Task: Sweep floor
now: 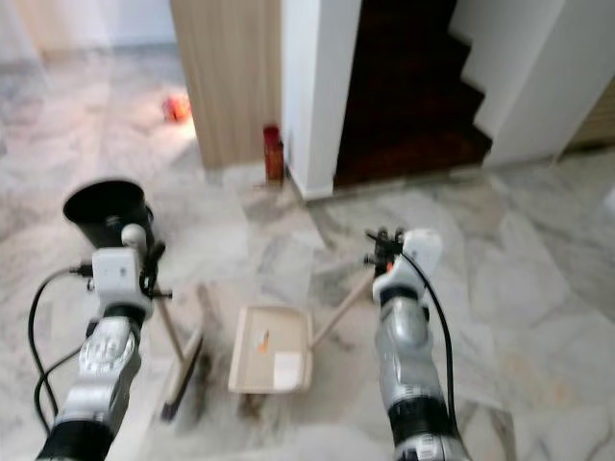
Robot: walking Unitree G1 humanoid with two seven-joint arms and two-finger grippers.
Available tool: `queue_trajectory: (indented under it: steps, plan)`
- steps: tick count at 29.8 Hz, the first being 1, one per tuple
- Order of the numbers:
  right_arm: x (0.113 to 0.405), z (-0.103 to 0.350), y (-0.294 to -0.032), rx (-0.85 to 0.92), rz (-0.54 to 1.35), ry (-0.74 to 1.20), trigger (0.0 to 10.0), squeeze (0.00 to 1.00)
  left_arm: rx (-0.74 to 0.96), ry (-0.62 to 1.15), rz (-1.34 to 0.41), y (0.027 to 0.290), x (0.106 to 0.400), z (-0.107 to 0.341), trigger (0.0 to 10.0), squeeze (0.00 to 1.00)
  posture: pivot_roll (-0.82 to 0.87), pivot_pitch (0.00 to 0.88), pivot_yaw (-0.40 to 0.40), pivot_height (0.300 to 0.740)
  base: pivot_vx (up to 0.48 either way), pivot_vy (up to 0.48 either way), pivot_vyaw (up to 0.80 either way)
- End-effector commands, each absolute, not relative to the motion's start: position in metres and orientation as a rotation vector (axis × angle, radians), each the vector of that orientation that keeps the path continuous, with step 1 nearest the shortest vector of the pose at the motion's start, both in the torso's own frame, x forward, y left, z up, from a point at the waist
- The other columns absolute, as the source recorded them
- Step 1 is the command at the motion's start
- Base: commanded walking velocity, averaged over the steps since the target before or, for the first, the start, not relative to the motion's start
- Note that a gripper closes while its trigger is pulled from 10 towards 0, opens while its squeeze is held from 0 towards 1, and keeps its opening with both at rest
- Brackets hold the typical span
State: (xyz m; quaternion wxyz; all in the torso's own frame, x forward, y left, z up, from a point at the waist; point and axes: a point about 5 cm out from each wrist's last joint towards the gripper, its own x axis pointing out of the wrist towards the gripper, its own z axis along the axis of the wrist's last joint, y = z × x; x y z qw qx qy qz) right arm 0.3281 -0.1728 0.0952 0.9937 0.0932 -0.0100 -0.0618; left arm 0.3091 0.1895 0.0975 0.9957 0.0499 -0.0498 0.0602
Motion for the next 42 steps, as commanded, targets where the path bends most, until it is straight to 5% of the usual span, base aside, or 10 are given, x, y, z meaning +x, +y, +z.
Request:
queue_trajectory:
  steps: [1, 18, 42]
  plan:
    - [0.3325, 0.1093, -0.1717, 0.175, -0.117, -0.079, 10.0, 0.0, 0.102, -0.152, 0.117, 0.1901, 0.3122, 0.11, 10.0, 0.0, 0.02, 0.005, -0.052, 0.74, 0.0, 0.262, 0.0]
    - [0.3312, 0.1076, -0.1687, 0.185, -0.111, -0.074, 10.0, 0.0, 0.107, -0.149, 0.124, 0.1921, 0.3112, 0.1102, 10.0, 0.0, 0.03, 0.018, -0.048, 0.74, 0.0, 0.247, 0.17]
    - [0.3299, 0.1044, -0.1659, 0.186, -0.1, -0.06, 10.0, 0.0, 0.122, -0.142, 0.096, 0.1891, 0.3125, 0.1108, 10.0, 0.0, 0.03, 0.024, -0.04, 0.74, 0.0, 0.0, 0.12]
